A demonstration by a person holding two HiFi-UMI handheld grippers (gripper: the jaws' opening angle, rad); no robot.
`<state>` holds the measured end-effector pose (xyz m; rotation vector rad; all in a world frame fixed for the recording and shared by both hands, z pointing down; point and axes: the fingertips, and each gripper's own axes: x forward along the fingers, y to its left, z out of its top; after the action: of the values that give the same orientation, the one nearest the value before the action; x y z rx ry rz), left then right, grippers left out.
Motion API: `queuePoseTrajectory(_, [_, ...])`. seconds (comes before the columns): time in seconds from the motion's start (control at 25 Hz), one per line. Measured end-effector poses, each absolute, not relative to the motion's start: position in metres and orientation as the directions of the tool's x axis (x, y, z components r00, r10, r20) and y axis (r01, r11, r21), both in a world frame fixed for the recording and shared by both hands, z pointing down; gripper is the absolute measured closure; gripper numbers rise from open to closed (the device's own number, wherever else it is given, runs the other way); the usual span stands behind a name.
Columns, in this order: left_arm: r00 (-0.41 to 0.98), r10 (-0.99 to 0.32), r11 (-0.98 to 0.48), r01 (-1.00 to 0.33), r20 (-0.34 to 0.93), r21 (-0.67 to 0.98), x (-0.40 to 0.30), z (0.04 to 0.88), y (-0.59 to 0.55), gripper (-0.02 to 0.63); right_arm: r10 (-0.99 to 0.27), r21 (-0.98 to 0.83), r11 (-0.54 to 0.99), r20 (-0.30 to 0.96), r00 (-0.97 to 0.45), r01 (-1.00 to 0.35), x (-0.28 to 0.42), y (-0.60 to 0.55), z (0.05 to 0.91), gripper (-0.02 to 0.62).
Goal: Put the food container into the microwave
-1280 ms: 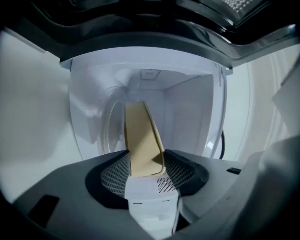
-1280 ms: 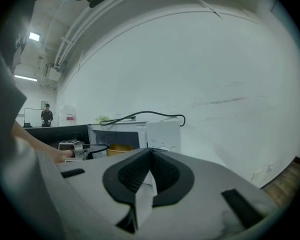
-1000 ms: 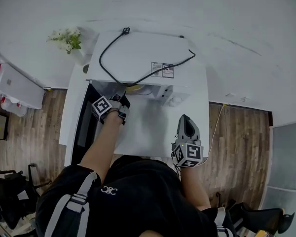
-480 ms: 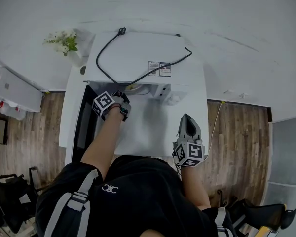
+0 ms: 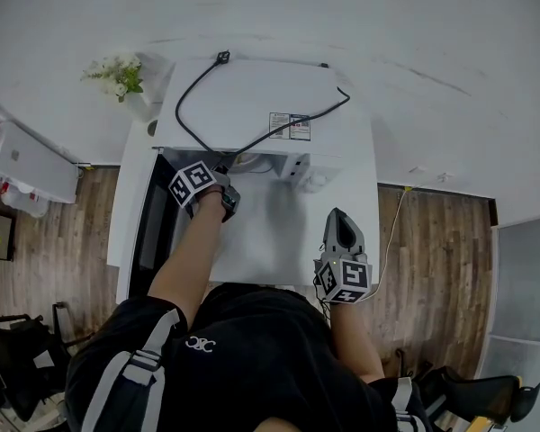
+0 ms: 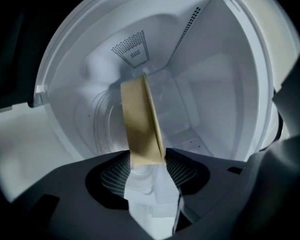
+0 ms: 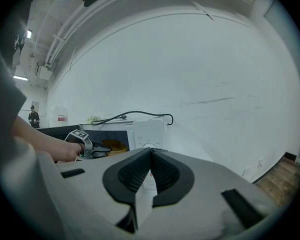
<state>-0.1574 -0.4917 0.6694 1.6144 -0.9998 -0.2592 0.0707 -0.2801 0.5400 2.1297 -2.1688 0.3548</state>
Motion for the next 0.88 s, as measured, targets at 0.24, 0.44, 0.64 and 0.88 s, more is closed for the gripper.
queuePoseTrajectory(0.24, [0.523, -0.704, -0.01, -0.684, 0.481, 0.729, -0.171, 0.676, -0.483, 0.362, -0.975, -0.117, 0.013, 0.22, -0.039, -0.993, 0.074, -0.281, 0.542, 0.589])
queuePoseTrajectory(0.44, [0.465, -0.726, -0.088, -0.794, 0.508, 0.601, -0.177, 0.666, -0.48, 0.331, -0.975, -0.122, 0.029, 0.217, -0.055, -0.992, 0.073, -0.281, 0.541, 0.589])
queuePoseTrajectory(0.64, [0.451, -0.751, -0.151, -0.829, 0.483, 0.538, -0.176, 0.651, -0.476, 0.348, -0.975, -0.129, 0.038, 0.212, -0.065, -0.991, 0.074, -0.281, 0.541, 0.589])
queuePoseTrajectory(0.88, [0.424, -0.79, -0.249, -0.882, 0.443, 0.4, -0.174, 0.623, -0.457, 0.571, -0.976, -0.151, 0.071, 0.193, -0.1, -0.986, 0.071, -0.286, 0.539, 0.589])
